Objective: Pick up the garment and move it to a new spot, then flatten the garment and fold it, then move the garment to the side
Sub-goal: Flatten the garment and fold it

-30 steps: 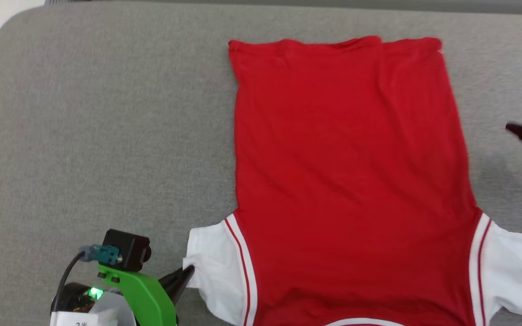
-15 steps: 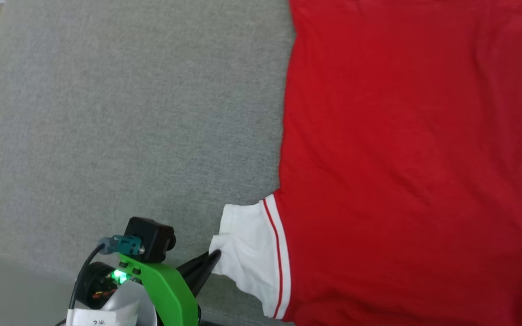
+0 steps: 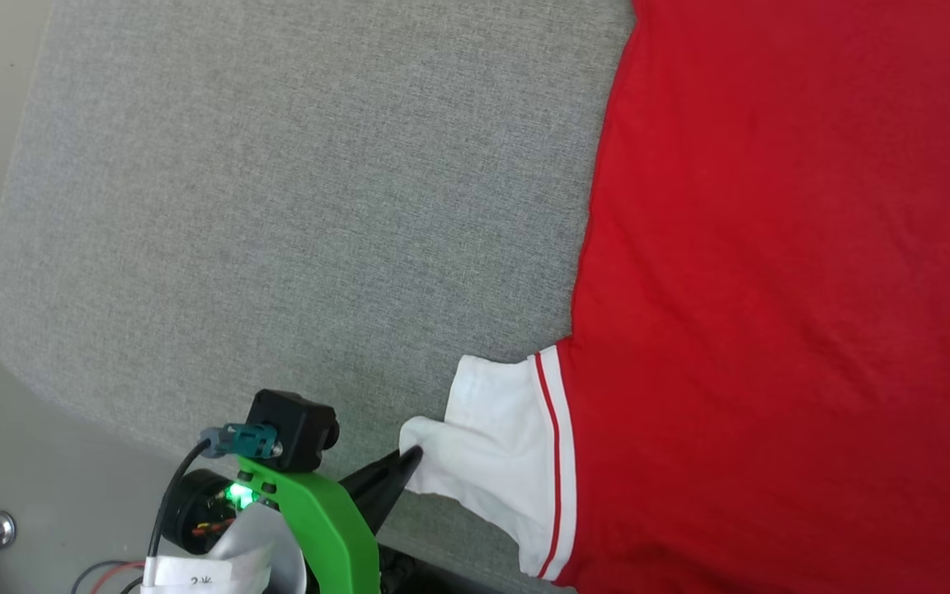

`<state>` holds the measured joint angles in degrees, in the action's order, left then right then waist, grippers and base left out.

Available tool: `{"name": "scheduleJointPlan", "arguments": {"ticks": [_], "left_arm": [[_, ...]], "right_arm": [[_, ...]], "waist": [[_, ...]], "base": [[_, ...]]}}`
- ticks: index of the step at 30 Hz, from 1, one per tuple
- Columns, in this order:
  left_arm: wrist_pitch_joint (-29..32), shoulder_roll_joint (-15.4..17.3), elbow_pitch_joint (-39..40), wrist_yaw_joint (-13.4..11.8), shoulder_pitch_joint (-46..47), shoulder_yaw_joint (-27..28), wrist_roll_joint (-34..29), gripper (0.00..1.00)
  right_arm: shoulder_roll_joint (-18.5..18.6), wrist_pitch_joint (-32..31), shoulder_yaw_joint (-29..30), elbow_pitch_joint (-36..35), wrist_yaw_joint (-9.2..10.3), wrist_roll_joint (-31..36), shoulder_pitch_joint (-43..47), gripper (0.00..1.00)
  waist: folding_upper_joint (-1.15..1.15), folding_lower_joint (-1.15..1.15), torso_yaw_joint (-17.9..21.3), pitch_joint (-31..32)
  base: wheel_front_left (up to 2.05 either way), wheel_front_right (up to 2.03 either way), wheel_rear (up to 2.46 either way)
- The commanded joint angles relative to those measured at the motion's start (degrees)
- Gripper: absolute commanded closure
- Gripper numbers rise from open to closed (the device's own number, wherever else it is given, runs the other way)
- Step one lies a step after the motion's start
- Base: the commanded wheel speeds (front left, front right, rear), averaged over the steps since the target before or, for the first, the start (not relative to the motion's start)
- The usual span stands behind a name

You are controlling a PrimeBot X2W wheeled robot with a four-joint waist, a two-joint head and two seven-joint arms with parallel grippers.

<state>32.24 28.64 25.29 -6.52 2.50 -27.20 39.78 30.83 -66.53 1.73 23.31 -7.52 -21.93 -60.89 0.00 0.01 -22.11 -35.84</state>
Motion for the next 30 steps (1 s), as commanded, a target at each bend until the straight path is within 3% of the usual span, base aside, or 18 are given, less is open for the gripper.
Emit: {"name": "scheduleJointPlan", "arguments": {"ticks": [1, 2, 18, 30], "left_arm": [[-0.5, -0.4, -0.3, 0.3, 1.3, 0.0, -0.5, 1.00], [-0.5, -0.5, -0.4, 0.3, 1.3, 0.0, -0.5, 1.00], [0.1, 0.3, -2.1, -0.6, 1.4, 0.4, -0.6, 1.00], [0.9, 0.7, -3.3, -2.3, -1.5, 0.4, 0.5, 1.00]], "right_arm": [[-0.6, -0.4, -1.1, 1.7, 0.03, -0.5, 1.9, 0.93], [-0.3, -0.4, -1.5, 1.8, 0.03, -0.7, 2.2, 1.00], [1.8, 5.0, -2.8, 4.3, 0.03, -3.4, 8.5, 1.00], [2.5, 11.9, -3.5, 3.0, 0.03, -7.7, 25.4, 1.00]], "waist": [[0.00, -0.01, -0.3, -0.1], [0.00, -0.01, -0.3, 0.0], [0.00, -0.01, 3.6, 7.6], [0.00, -0.01, 9.9, 19.5]], "base": [[0.00, 0.00, 0.00], [0.00, 0.00, 0.00], [0.00, 0.00, 0.00], [0.00, 0.00, 0.00]]}}
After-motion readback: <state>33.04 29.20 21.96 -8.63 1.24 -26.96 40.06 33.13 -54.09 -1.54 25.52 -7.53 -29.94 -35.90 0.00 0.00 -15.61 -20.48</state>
